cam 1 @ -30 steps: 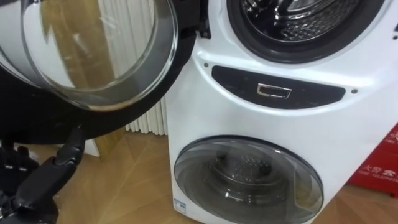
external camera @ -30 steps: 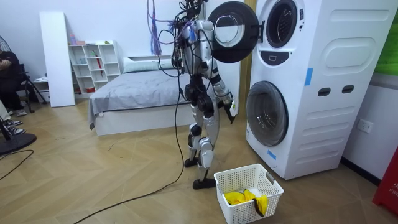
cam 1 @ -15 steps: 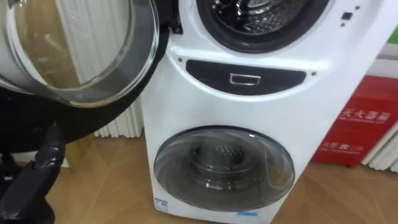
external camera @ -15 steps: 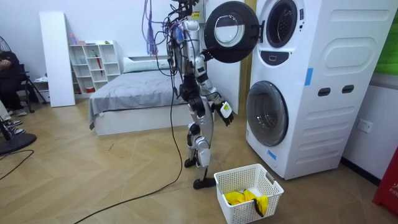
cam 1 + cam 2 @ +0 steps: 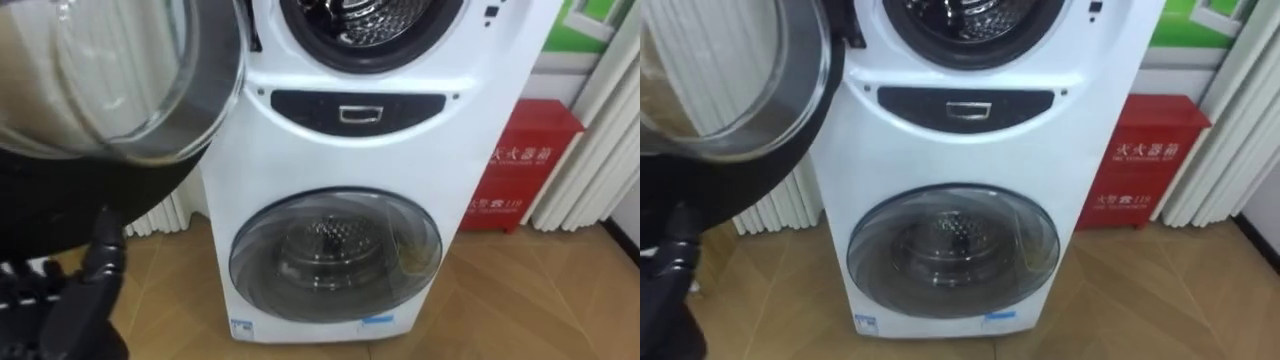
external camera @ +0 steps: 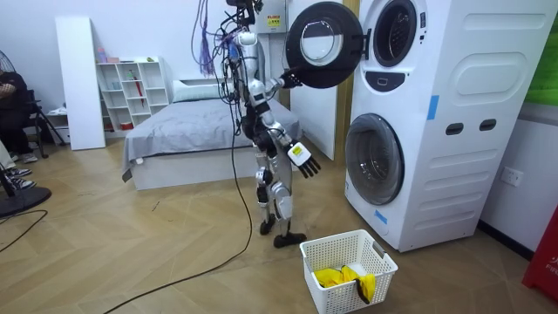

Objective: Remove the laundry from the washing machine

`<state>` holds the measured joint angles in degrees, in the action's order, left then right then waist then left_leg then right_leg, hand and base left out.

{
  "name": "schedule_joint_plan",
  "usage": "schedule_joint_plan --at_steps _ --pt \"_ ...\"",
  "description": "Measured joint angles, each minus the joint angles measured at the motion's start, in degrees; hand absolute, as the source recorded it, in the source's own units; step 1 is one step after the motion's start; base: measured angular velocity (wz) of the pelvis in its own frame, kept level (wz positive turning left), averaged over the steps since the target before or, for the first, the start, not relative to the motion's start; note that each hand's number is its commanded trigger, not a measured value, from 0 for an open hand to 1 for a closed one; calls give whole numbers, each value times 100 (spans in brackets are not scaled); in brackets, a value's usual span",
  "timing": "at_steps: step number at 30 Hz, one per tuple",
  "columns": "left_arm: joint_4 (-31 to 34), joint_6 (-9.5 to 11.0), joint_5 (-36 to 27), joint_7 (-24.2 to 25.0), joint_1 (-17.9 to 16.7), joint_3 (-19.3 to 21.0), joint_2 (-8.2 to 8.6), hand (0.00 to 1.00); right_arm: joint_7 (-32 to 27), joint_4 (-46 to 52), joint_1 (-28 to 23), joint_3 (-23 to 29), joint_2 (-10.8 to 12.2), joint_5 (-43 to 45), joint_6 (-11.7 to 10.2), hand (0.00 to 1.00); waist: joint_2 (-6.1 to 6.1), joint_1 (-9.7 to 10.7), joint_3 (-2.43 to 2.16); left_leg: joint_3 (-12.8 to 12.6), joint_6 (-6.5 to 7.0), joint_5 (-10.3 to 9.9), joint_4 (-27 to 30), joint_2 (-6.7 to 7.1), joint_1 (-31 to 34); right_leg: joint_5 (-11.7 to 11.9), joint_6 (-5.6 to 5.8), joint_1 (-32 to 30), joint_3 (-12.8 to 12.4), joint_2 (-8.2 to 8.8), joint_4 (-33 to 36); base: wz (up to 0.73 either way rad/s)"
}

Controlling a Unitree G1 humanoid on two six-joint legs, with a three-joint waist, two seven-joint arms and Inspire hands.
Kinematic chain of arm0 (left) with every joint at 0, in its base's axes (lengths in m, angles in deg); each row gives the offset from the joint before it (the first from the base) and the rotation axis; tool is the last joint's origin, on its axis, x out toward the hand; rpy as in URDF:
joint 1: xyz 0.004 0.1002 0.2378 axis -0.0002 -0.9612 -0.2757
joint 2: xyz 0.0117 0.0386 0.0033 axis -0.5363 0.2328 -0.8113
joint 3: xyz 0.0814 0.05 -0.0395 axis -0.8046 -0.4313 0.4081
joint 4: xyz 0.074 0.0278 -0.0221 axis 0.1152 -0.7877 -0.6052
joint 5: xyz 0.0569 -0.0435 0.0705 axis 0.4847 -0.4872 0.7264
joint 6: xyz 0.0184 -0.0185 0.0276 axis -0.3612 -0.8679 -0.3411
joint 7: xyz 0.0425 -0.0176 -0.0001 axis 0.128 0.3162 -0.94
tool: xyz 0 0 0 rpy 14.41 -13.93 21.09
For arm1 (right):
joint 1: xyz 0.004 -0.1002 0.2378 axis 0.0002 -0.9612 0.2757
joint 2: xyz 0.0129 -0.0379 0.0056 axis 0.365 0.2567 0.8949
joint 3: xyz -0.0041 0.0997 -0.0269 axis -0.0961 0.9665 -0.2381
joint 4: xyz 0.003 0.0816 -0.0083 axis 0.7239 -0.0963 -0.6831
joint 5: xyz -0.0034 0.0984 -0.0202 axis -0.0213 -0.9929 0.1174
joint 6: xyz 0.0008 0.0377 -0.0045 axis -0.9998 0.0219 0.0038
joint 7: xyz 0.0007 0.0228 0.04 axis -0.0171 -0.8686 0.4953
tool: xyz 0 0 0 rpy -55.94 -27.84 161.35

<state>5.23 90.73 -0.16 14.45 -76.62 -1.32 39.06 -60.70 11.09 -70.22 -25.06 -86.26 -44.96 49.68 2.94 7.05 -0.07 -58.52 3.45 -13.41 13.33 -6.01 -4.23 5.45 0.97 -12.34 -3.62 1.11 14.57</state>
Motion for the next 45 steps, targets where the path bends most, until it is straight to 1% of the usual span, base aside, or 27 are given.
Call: schedule_joint_plan --at_steps 1,2,3,4,6,8,9,10,12,13,14,15,16,17,18,19,20,21,22,23,26,28,32,33,35,41,45 --pt "-11 -47 10 0 -41 -167 -29 0 -78 -1 20 -20 11 -66 -3 0 -10 -39 -19 191 -186 -100 175 94 76 127 130 25 -488 24 -183 -31" --pt "14 -69 34 1 36 -312 -92 0 -102 -4 45 -48 107 -117 -16 0 116 -142 12 2040 -258 -435 1284 42 591 116 188 -40 -861 69 -244 -52" --pt "34 -70 43 1 106 -413 -87 0 -74 -5 73 -72 143 -126 -26 0 -43 -229 -7 3233 -122 -813 1892 -44 894 -10 193 -189 -785 -174 97 -72" --pt "-87 -70 67 6 184 -449 -137 0 -43 -74 172 -194 254 -127 -37 0 -193 -143 44 3387 203 -1306 2350 -213 1056 -555 19 -440 -318 -250 1094 -30" --pt "-407 -152 -94 2 194 -517 -54 0 50 53 -143 -237 134 -136 -207 0 -193 307 -19 2381 204 -1406 2081 -476 581 -1068 26 -371 65 15 1926 36" --pt "-386 -558 -175 65 230 -947 -173 0 25 69 -84 -130 -34 -336 -224 0 -441 179 -83 848 15 -746 755 -182 -22 -1033 -63 -573 -82 35 2304 22" --pt "-330 -636 -190 98 256 -1040 -244 0 -19 40 14 -185 -12 -359 -226 0 -409 172 -56 741 97 -576 647 -5 -61 -815 -144 -575 -164 -12 2199 -39" --pt "-261 -754 -198 125 326 -1176 -343 0 -65 -97 203 -312 -20 -344 -233 0 -267 -15 6 1047 134 -525 861 271 11 -823 -161 -565 -456 19 1894 -85" --pt "-367 -746 -256 121 320 -1154 -302 0 16 -167 424 -856 -33 -212 -289 0 -280 117 33 2118 58 -540 1157 402 187 -777 -140 -246 -772 -15 1261 -89" --pt "-424 -762 -334 146 329 -1148 -309 0 72 -70 443 -965 -52 -215 -308 0 -420 377 7 2464 -424 -814 871 510 174 -817 -182 -94 -610 -106 935 0" --pt "-553 -841 -360 365 358 -1160 -342 0 116 29 304 -923 -52 -251 -207 0 -247 554 -65 2759 -680 -866 928 653 208 -1102 -98 -183 -309 33 1047 32" --pt "-576 -957 -366 524 526 -1238 -373 0 126 93 205 -837 -71 -278 -198 0 -163 508 12 3282 -426 -974 1611 554 398 -1244 101 -370 -187 69 1492 49" --pt "-627 -1148 -360 859 910 -1502 -500 0 167 123 130 -698 -85 -412 -122 0 -156 442 157 3841 -120 -1776 2390 332 736 -1370 290 -782 10 173 2370 19" --pt "-710 -1317 -310 1001 943 -1626 -595 0 205 314 114 -683 -98 -531 -9 0 -167 557 119 3566 172 -1797 2530 267 774 -1478 275 -838 131 286 2502 -20" --pt "-736 -1401 -313 1013 943 -1665 -596 0 240 458 95 -684 -142 -509 -11 0 -288 588 110 3452 165 -1790 2434 237 706 -1509 244 -807 237 274 2479 -72" --pt "-814 -1608 -371 1110 944 -1724 -597 0 317 544 123 -684 -211 -341 -23 0 -427 705 110 3243 -162 -1604 1967 297 461 -1546 142 -605 428 157 2163 -109" --pt "-983 -1785 -380 1396 966 -1795 -623 0 351 536 127 -703 -224 -207 7 0 -502 708 2 3200 -923 -1193 1543 530 308 -1523 -2 -436 329 179 1767 -100" --pt "-1021 -1838 -377 1591 1084 -1860 -681 0 365 536 141 -690 -189 -200 6 0 -433 689 28 3344 -725 -1157 1740 559 435 -1527 12 -442 201 228 1767 -62" --pt "-1037 -1883 -309 2006 1502 -2117 -853 0 381 538 111 -681 -97 -187 51 0 -332 696 112 3747 -236 -1485 2247 139 743 -1643 270 -498 192 362 1962 -23" --pt "-1042 -1961 -47 2361 1800 -2327 -926 0 462 580 111 -744 -53 -182 248 0 -318 733 126 3802 -118 -1719 2480 200 941 -1778 487 -442 223 503 1973 -26" --pt "-1057 -2259 289 2777 2004 -2584 -925 0 560 711 22 -814 -116 -95 370 0 -420 830 107 3718 -22 -1504 1977 211 670 -1773 512 8 304 366 1437 -54" --pt "-1057 -2475 415 3335 2189 -2737 -957 0 575 734 12 -1030 -163 -89 371 0 -466 894 124 3666 -51 -1048 1089 385 204 -1622 316 519 379 173 684 -78" --pt "-1053 -2758 956 3903 2370 -2724 -1206 0 683 952 -16 -1263 -140 54 384 0 -337 988 112 3422 -154 -621 759 612 88 -678 233 1331 422 97 -553 -50" --pt "-1085 -2779 989 3960 2387 -2724 -1238 0 678 963 -8 -1297 -109 59 388 0 -215 934 105 3296 -250 -589 1307 606 323 -742 334 1367 243 262 -632 -33" --pt "-1093 -2891 1003 4092 2418 -2918 -1270 0 625 959 -11 -1309 -118 174 631 0 -245 911 79 3315 -159 -1060 1967 -108 1148 -1202 642 1073 -2 399 -120 26" --pt "-1080 -2930 1250 4505 2499 -2947 -1282 0 706 1278 -5 -1379 -105 364 805 0 -241 717 76 3216 409 -791 1095 344 499 -1421 582 1261 270 593 107 34" --pt "-1078 -2930 1265 4671 2588 -2936 -1282 0 675 1387 32 -1539 -106 380 805 0 -220 648 89 3249 393 -720 873 391 389 -1421 589 1415 266 564 -120 2"
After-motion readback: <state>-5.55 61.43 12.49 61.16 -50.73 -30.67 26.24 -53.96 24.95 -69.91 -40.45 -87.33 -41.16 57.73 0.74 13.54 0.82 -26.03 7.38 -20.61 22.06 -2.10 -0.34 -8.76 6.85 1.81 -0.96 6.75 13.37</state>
